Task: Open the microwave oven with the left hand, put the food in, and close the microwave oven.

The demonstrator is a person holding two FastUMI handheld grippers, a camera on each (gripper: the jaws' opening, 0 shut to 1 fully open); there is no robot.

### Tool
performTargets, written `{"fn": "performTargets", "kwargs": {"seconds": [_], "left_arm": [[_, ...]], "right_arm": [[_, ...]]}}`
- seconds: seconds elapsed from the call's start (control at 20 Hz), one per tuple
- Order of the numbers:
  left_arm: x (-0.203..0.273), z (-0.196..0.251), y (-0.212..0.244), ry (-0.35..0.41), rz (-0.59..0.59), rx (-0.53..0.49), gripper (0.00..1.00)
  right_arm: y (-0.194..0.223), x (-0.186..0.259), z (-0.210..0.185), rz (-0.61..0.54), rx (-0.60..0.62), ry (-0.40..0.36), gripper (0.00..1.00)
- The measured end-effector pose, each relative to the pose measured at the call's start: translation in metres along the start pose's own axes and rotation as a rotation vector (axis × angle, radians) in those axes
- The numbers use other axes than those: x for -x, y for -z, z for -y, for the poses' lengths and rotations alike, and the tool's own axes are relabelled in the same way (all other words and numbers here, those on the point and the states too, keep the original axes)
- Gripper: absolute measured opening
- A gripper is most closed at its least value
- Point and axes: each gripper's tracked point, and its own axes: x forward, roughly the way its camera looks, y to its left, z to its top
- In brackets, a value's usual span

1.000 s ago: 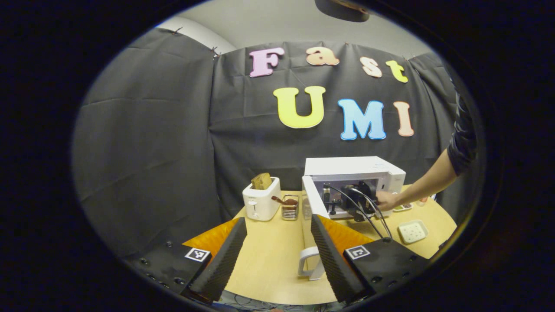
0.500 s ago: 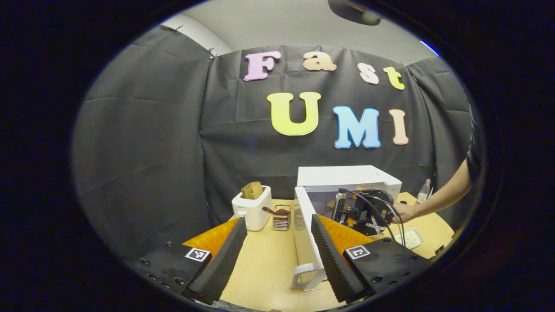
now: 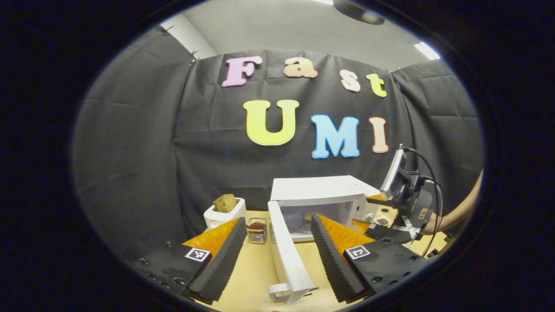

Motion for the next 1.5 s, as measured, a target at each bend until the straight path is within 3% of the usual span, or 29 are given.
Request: {"fn": "performTargets", "kwargs": {"seconds": [0.3,0.5,0.75,1.0,1.05,1.15,1.2,1.5], "left_arm": [[-0.017,0.04,-0.02,0.098,0.041,-0.007,0.97],[-0.035,0.069,-0.037,0.158,0.078,-0.013,0.98],[-0.058,0.103,-0.044,0.192,0.094,-0.051,0.96],[-0.064,0.113,-0.023,0.225,0.04,0.047,0.97],[-0.061,0.103,-0.018,0.2,0.033,0.051,0.74],[-0.054,0.058,-0.017,0.071,0.045,0.027,0.29],[-0.047,0.048,-0.011,0.066,0.03,0.035,0.06],[-0.009,-0.043,0.053,-0.008,-0.113,0.082,0.07]], "right_arm": [[-0.006,0.059,0.054,-0.033,-0.426,0.106,0.97],[-0.01,0.098,0.098,-0.022,-0.552,0.185,0.97],[-0.022,0.155,0.155,0.047,-0.574,0.342,0.98],[-0.017,0.166,0.153,0.045,-0.559,0.356,0.98],[-0.015,0.164,0.147,0.036,-0.57,0.338,0.98],[-0.02,0.159,0.14,0.033,-0.579,0.305,0.98],[-0.024,0.156,0.137,0.038,-0.576,0.293,0.98],[-0.03,0.141,0.126,0.057,-0.578,0.236,0.98]]}}
